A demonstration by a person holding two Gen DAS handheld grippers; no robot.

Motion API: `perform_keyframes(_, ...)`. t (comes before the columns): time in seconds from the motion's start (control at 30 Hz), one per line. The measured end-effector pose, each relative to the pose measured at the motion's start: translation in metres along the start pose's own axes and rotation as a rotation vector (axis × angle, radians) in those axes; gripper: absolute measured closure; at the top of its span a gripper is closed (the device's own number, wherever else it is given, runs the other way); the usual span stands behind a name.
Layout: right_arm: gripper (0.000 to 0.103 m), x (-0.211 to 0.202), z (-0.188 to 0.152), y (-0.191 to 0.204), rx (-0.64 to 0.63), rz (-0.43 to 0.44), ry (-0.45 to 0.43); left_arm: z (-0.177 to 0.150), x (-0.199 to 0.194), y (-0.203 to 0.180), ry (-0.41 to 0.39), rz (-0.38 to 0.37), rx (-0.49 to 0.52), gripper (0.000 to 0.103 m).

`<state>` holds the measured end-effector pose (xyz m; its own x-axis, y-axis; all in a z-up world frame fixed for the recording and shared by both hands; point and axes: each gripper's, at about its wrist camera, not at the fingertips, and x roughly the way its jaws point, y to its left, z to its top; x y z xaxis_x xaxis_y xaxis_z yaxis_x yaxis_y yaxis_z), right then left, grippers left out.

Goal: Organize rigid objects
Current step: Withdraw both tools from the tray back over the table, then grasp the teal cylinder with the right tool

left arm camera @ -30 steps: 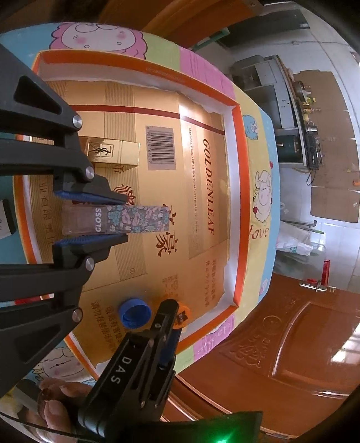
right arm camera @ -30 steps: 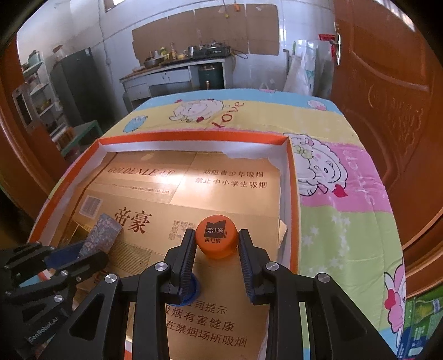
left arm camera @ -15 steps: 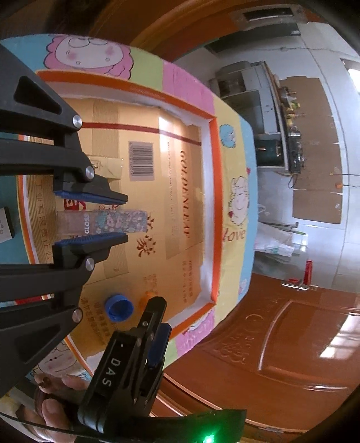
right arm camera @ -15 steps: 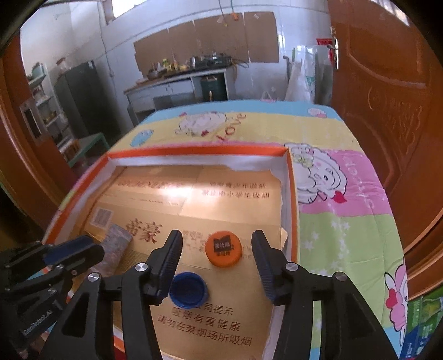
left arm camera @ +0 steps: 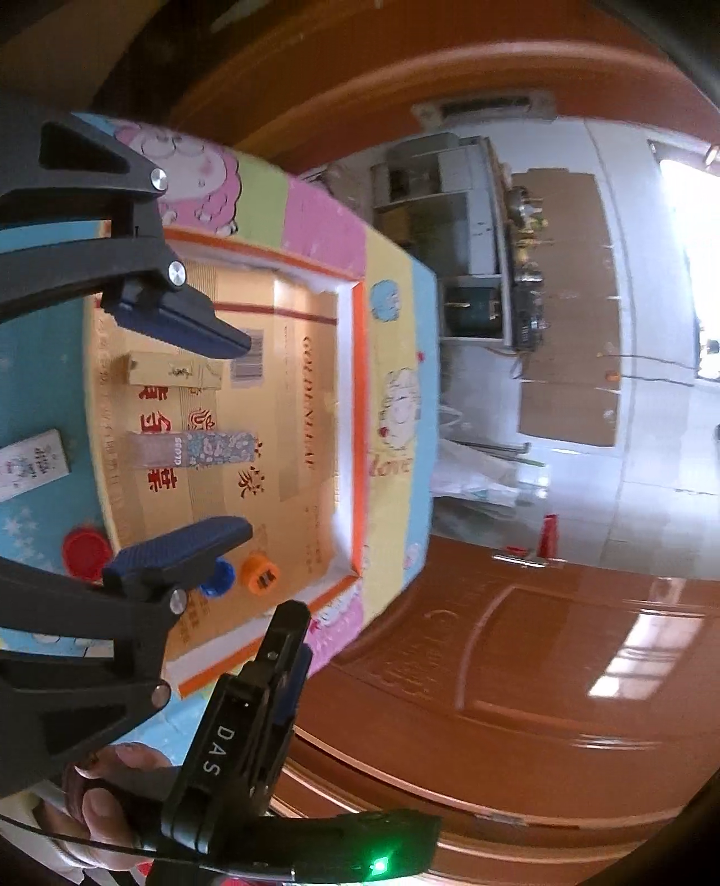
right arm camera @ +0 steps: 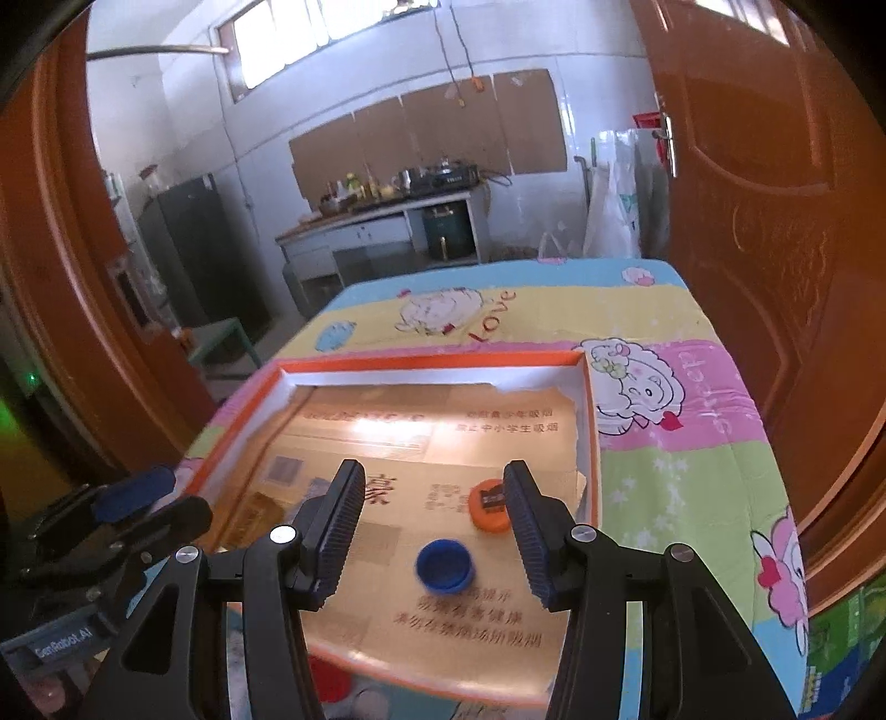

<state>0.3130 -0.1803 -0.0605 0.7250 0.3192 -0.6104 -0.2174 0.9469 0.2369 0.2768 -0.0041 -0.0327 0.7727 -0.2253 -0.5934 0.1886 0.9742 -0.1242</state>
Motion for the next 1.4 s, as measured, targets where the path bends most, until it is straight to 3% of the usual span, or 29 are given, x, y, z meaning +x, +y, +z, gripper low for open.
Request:
perform_keyframes(0.13, 0.049, -0.038, -0.010, 0.013, -0.017, -0.037, -0.055, -0.008, -0.034, 0.003, -0.073, 0.032, 0.013, 0.044)
perform_keyframes(0.3, 0.049, -0.091, -0.038, 0.034, -0.031, -0.045, -0.093, -0.026, -0.071, 0.012, -0.111, 0.030, 0.002, 0.044)
perform_keyframes(0.67, 0.049, -0.143, -0.111, 0.069, -0.008, -0.114, -0.060, -0.070, -0.130, 0.028, -0.147, 0.029, -0.032, 0.044)
perform_keyframes(0.93, 0.049, -0.157, -0.152, 0.092, -0.012, -0.123, -0.053, -0.100, -0.154, 0.024, -0.175, 0.096, 0.003, 0.044)
perform_keyframes(1.07, 0.049, -0.149, -0.172, 0.108, -0.023, -0.086, -0.001, -0.114, -0.157, 0.023, -0.155, 0.086, 0.003, 0.044)
perform_keyframes(1.4, 0.049, -0.112, -0.207, 0.141, -0.085, -0.111, 0.096, -0.131, -0.158, 0.023, -0.131, 0.077, 0.009, 0.044)
